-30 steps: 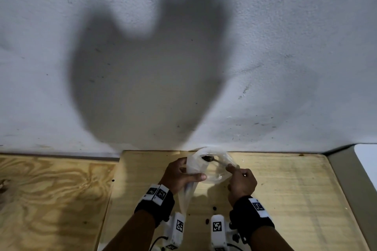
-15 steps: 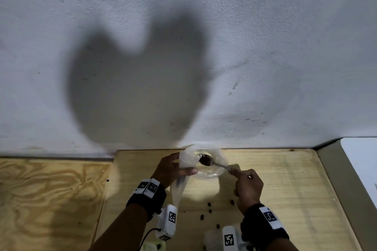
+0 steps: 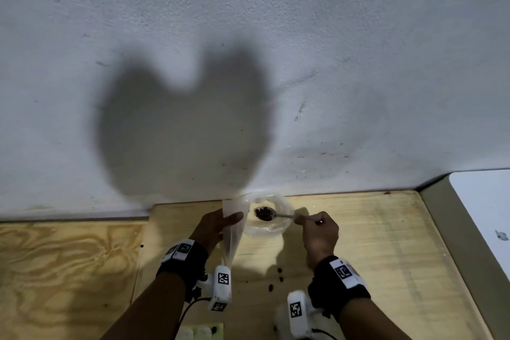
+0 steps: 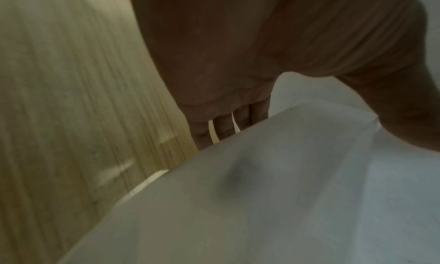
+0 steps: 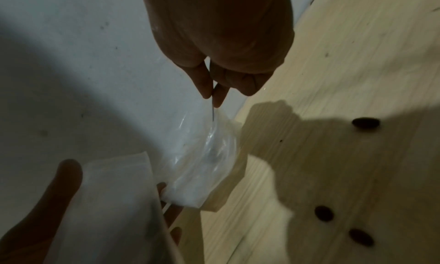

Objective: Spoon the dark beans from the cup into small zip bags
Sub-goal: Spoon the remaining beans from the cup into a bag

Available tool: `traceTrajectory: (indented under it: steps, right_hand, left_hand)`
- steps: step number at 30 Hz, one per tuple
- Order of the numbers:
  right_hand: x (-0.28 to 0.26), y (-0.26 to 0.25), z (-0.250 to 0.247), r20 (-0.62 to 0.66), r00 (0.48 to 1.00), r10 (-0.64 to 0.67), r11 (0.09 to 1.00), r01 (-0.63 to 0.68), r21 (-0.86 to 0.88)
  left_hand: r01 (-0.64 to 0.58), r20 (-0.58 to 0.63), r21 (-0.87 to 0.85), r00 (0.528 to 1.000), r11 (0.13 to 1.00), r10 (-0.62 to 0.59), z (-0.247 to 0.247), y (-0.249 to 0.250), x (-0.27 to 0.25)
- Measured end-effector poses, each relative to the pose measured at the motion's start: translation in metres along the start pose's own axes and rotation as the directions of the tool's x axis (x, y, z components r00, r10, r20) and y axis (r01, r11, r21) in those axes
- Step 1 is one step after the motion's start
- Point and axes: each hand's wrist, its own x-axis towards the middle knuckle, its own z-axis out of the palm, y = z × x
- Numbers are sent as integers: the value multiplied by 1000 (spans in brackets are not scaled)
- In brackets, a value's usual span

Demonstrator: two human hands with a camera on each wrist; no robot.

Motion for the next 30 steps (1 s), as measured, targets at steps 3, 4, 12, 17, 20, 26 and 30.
traceTrajectory:
  steps: [3,4,12,17,20,26,30]
  right_hand:
    - [-8,-3,17,-6,1000,-10,999,10,-38]
    - [-9,-2,21,-14,1000,-10,999,9,-46]
    - [-11,-1,34,-35,999,8,992,-12,-125]
    - [-14,2,44,-50,994,92,992,-96,-80]
    - [-18,7,49,-50,985,166,986,-168,-23]
    - [-17,16,52,-7,960,279,956,-277,99]
    - [-11,25,46,64,946,318,935,-324,143]
  left_hand:
    - [69,23,-90,997,994,-67,-6,-7,3]
    - [86,33,-109,996,990,-83,-8,-9,4]
    - [89,51,-161,995,983,-81,-7,-11,9]
    - [92,53,-156,995,983,-85,-9,-13,14]
    - [75,83,-136,994,988,-64,-7,-14,13]
    - [54,131,-79,990,995,-43,-5,-17,8]
    - [5,119,110,993,994,-18,-1,-13,4]
